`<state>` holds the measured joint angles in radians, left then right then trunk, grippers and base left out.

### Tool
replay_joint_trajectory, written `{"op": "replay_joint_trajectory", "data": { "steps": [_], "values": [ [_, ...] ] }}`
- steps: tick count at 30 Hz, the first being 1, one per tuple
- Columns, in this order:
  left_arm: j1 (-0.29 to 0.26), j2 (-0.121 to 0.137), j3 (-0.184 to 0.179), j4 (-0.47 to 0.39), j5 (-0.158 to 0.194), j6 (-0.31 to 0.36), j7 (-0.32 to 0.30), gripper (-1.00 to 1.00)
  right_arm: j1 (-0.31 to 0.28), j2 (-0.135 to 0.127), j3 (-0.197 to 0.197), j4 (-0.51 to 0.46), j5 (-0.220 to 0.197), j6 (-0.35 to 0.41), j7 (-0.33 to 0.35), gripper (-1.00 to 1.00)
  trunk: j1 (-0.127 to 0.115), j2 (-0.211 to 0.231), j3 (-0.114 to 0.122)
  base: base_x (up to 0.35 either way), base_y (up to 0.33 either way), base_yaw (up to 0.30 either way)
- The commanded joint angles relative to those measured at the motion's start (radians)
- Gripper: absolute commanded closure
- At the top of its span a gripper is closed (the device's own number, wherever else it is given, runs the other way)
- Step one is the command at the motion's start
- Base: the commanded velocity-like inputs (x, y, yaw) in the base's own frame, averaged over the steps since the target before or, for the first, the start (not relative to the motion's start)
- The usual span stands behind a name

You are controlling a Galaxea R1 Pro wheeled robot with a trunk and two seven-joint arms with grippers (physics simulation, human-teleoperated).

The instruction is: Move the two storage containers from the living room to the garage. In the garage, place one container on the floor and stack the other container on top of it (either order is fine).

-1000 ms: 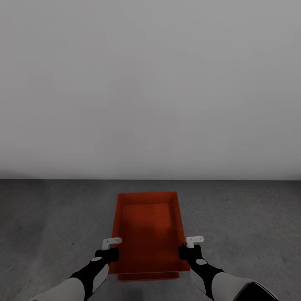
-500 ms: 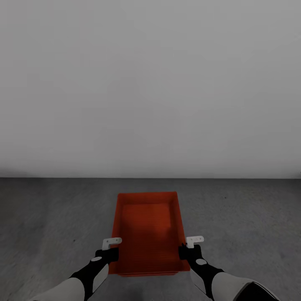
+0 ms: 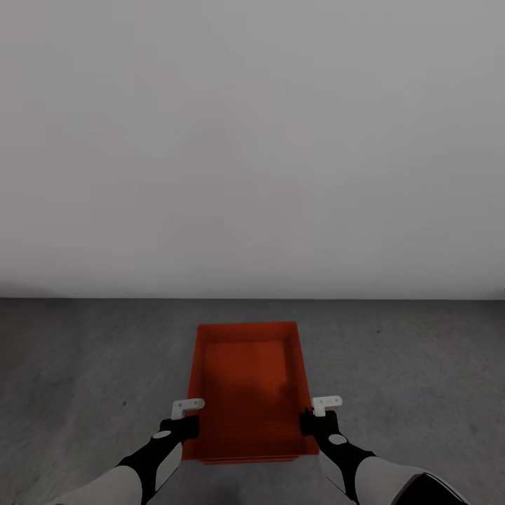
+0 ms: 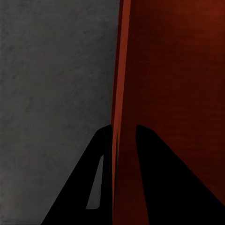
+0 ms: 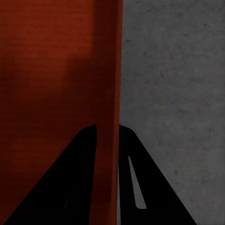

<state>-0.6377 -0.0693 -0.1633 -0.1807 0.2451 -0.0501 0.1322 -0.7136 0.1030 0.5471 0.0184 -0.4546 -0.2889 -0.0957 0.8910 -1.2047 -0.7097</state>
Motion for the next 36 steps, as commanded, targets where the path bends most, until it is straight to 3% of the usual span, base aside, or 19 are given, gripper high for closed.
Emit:
{"op": "replay_joint_trajectory", "data": {
  "steps": [1, 4, 23, 24, 36],
  "values": [
    [0.000, 0.004, 0.016, 0.001, 0.005, -0.004, 0.012, 1.00, -0.001, -0.002, -0.046, 0.002, -0.021, -0.007, -0.004, 1.00, 0.000, 0.000, -0.001, 0.000, 0.000, 0.000],
    [0.000, 0.004, 0.016, 0.001, 0.005, -0.004, 0.012, 1.00, -0.001, -0.002, -0.046, 0.002, -0.021, -0.007, -0.004, 1.00, 0.000, 0.000, -0.001, 0.000, 0.000, 0.000],
    [0.000, 0.005, 0.016, 0.001, 0.005, -0.004, 0.012, 1.00, -0.001, -0.002, -0.047, 0.002, -0.021, -0.007, -0.004, 1.00, 0.073, -0.133, -0.060, 0.000, 0.000, 0.000],
    [0.000, 0.005, -0.003, 0.001, 0.005, -0.004, 0.010, 1.00, -0.001, -0.002, 0.003, 0.002, -0.013, -0.006, -0.004, 1.00, 0.073, -0.133, -0.060, 0.000, 0.000, 0.000],
    [0.000, 0.005, -0.004, 0.001, 0.015, -0.003, 0.003, 1.00, -0.001, 0.000, 0.001, 0.002, -0.004, -0.006, -0.004, 1.00, 0.073, -0.133, -0.060, 0.000, 0.000, 0.000]
  ]
}}
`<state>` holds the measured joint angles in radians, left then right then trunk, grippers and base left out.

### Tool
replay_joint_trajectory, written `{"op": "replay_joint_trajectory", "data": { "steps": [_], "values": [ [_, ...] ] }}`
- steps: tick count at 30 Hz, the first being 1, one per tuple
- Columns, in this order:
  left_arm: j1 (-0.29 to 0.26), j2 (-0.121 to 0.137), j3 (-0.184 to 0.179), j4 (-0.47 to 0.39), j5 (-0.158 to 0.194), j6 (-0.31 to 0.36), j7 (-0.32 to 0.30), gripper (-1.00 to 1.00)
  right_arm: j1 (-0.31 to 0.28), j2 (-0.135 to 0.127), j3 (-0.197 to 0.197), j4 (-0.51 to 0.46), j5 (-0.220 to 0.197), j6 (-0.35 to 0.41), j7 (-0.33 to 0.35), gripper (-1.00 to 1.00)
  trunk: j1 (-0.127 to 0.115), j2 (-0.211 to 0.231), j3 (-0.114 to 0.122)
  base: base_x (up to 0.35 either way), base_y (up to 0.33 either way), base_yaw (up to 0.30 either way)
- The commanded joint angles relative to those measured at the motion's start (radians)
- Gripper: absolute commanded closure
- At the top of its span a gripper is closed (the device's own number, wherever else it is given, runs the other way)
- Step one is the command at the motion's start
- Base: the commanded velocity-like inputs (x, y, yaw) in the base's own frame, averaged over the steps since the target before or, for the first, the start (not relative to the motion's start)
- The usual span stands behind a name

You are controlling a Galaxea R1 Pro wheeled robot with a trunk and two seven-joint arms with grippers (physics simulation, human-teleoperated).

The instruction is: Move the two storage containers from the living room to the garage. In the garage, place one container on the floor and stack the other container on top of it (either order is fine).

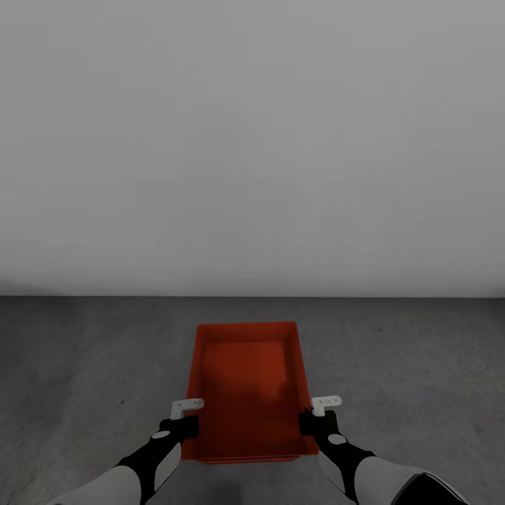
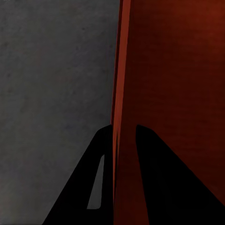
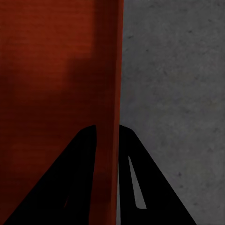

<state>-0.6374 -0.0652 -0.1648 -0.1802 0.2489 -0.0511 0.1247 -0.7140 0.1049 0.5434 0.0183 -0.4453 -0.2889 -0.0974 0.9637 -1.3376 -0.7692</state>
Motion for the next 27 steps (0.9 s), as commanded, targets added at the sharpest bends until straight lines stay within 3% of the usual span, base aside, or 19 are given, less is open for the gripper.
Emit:
{"op": "replay_joint_trajectory", "data": {
  "steps": [1, 10, 15, 21, 27],
  "values": [
    [-0.001, 0.001, -0.003, 0.001, 0.012, -0.003, 0.011, 1.00, -0.001, -0.002, 0.003, 0.002, -0.012, -0.006, -0.002, 1.00, 0.000, 0.000, -0.001, 0.000, 0.000, 0.000],
    [-0.001, -0.001, -0.002, 0.001, 0.012, -0.002, 0.012, 1.00, -0.001, -0.002, -0.005, 0.002, 0.009, -0.006, -0.002, 1.00, 0.000, 0.000, -0.001, 0.000, 0.000, 0.000],
    [-0.001, -0.001, -0.003, 0.001, 0.013, -0.003, 0.012, 1.00, -0.001, -0.002, -0.029, 0.002, 0.033, -0.006, -0.002, 1.00, 0.000, 0.000, -0.001, 0.000, 0.000, 0.000],
    [-0.001, -0.001, -0.005, 0.001, 0.013, -0.003, 0.013, 1.00, -0.001, -0.002, -0.051, 0.002, 0.055, -0.006, -0.002, 1.00, 0.023, -0.042, -0.019, 0.000, 0.000, 0.000],
    [-0.001, -0.001, -0.006, 0.001, 0.013, -0.003, 0.013, 1.00, -0.001, -0.002, -0.066, 0.002, 0.070, -0.006, -0.002, 1.00, 0.023, -0.042, -0.019, 0.000, 0.000, 0.000]
  ]
}}
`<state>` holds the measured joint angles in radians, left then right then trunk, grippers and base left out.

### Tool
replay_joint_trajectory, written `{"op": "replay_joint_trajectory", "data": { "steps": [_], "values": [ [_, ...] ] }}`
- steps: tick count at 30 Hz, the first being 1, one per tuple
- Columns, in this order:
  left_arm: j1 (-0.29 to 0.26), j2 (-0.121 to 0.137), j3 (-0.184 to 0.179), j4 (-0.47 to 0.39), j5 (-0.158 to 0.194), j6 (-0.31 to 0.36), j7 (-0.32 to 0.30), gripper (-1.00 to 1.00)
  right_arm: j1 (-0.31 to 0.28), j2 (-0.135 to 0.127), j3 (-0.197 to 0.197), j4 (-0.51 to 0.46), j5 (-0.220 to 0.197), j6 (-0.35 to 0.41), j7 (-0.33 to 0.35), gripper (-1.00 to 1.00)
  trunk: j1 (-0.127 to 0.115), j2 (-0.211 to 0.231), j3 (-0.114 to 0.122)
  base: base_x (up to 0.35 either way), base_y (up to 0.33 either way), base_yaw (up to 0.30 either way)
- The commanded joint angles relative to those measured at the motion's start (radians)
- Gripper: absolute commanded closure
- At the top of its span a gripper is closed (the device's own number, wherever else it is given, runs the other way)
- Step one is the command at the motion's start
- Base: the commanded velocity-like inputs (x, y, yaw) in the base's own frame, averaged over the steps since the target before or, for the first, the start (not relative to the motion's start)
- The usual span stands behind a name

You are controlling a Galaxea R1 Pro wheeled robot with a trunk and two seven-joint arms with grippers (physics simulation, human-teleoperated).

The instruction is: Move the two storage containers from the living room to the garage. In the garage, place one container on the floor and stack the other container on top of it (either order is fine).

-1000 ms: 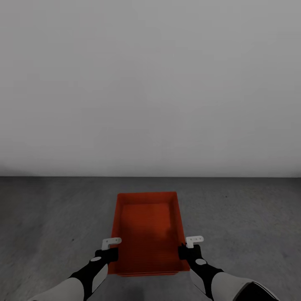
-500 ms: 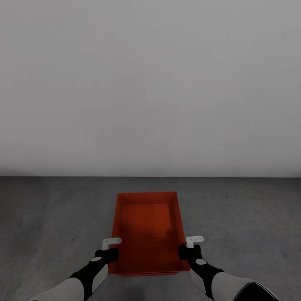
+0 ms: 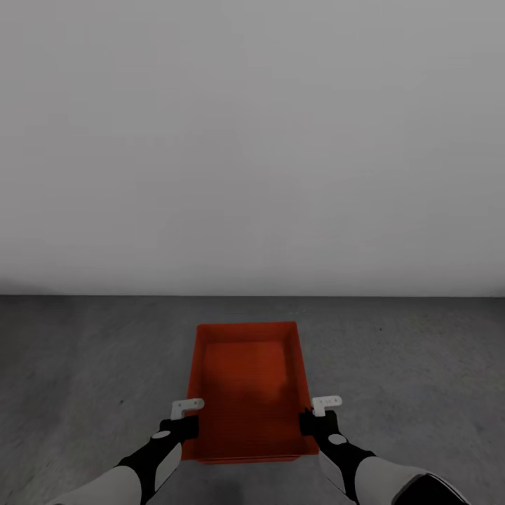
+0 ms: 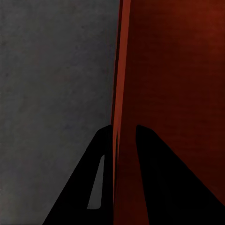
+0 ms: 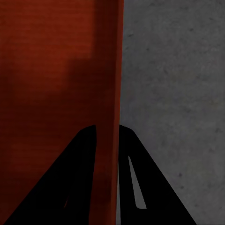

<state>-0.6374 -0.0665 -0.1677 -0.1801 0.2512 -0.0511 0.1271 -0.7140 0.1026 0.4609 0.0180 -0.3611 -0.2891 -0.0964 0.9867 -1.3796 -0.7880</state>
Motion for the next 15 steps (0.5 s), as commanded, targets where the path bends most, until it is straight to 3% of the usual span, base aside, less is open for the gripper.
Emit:
{"op": "replay_joint_trajectory", "data": {
  "steps": [1, 7, 8, 10, 15],
  "values": [
    [-0.001, 0.001, 0.007, 0.001, 0.011, -0.003, 0.016, 1.00, -0.001, 0.000, 0.078, 0.002, -0.157, -0.005, -0.003, 1.00, 0.000, 0.000, -0.001, 0.000, 0.000, 0.000],
    [-0.001, 0.001, 0.007, 0.001, 0.011, -0.003, 0.016, 1.00, -0.001, 0.000, 0.078, 0.002, -0.157, -0.005, -0.003, 1.00, 0.000, 0.000, -0.001, 0.000, 0.000, 0.000],
    [-0.001, -0.001, -0.009, 0.006, 0.018, -0.003, 0.014, 1.00, -0.001, 0.008, 0.133, 0.003, -0.149, -0.008, -0.003, 1.00, 0.000, 0.000, -0.001, 0.000, 0.000, 0.000],
    [-0.001, -0.001, -0.015, 0.009, 0.018, -0.003, 0.014, 1.00, -0.001, 0.009, 0.123, 0.003, -0.125, -0.008, -0.005, 1.00, 0.000, 0.000, -0.001, 0.000, 0.000, 0.000],
    [-0.001, -0.001, -0.013, 0.011, 0.019, -0.004, 0.015, 1.00, -0.001, 0.008, 0.046, 0.003, -0.046, -0.006, -0.007, 1.00, 0.000, 0.000, -0.001, 0.000, 0.000, 0.000]
  ]
}}
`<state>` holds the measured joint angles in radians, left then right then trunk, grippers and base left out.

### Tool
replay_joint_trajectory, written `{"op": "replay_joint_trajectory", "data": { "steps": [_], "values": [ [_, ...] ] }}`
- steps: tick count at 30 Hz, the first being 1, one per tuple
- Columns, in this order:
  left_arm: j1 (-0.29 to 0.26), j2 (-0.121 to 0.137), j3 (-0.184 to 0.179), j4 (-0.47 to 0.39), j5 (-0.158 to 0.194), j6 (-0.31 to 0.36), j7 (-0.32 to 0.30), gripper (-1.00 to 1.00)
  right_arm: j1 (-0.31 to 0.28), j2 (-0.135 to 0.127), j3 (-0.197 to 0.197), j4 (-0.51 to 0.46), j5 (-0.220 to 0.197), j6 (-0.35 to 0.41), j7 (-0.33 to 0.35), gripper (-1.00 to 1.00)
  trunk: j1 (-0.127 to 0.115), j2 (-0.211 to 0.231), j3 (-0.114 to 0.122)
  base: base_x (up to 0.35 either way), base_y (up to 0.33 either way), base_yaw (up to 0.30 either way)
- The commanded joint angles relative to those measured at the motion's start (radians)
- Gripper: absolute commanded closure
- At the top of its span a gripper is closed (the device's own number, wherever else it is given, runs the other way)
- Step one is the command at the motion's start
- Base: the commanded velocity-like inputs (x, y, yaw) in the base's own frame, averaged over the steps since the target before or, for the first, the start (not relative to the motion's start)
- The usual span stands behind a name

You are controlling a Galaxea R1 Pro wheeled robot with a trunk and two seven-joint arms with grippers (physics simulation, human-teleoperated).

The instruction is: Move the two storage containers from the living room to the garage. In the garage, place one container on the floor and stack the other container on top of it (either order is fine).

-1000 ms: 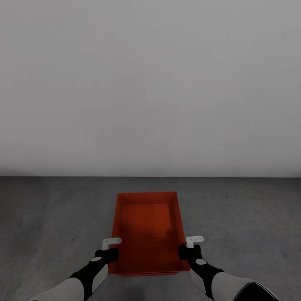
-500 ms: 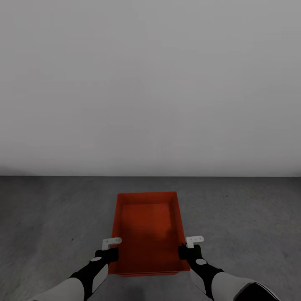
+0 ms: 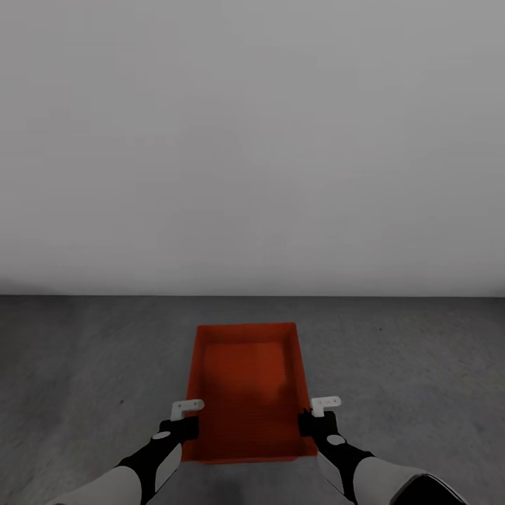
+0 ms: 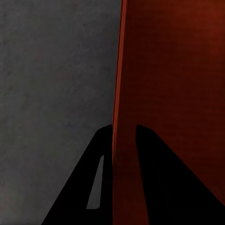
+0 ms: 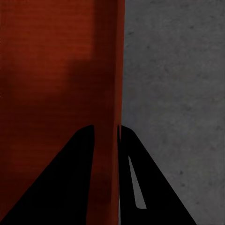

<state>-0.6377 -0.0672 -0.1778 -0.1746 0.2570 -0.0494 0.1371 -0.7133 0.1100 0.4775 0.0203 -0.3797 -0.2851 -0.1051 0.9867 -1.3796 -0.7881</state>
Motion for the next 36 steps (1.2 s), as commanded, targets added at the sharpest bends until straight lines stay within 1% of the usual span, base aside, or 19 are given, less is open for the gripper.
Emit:
{"op": "replay_joint_trajectory", "data": {
  "steps": [1, 27, 28, 36],
  "values": [
    [0.000, 0.000, -0.003, 0.007, 0.013, -0.006, 0.005, 1.00, -0.002, 0.000, 0.014, 0.001, -0.012, -0.010, 0.003, 1.00, 0.000, 0.000, -0.001, 0.000, 0.000, 0.000],
    [0.000, -0.002, 0.001, 0.013, 0.013, -0.006, 0.006, 1.00, -0.002, -0.001, -0.359, 0.001, 0.364, -0.007, -0.005, 1.00, 0.000, 0.000, -0.001, 0.000, 0.000, 0.000],
    [0.000, -0.002, 0.009, 0.017, 0.013, -0.006, 0.006, 1.00, -0.002, -0.001, 0.115, 0.001, -0.130, -0.012, 0.005, 1.00, 0.000, 0.000, -0.001, 0.000, 0.000, 0.000],
    [0.000, -0.002, 0.009, 0.017, 0.013, -0.006, 0.006, 1.00, -0.002, 0.000, 0.115, 0.001, -0.130, -0.012, 0.004, 1.00, 0.000, 0.000, -0.001, 0.000, 0.000, 0.000]
  ]
}}
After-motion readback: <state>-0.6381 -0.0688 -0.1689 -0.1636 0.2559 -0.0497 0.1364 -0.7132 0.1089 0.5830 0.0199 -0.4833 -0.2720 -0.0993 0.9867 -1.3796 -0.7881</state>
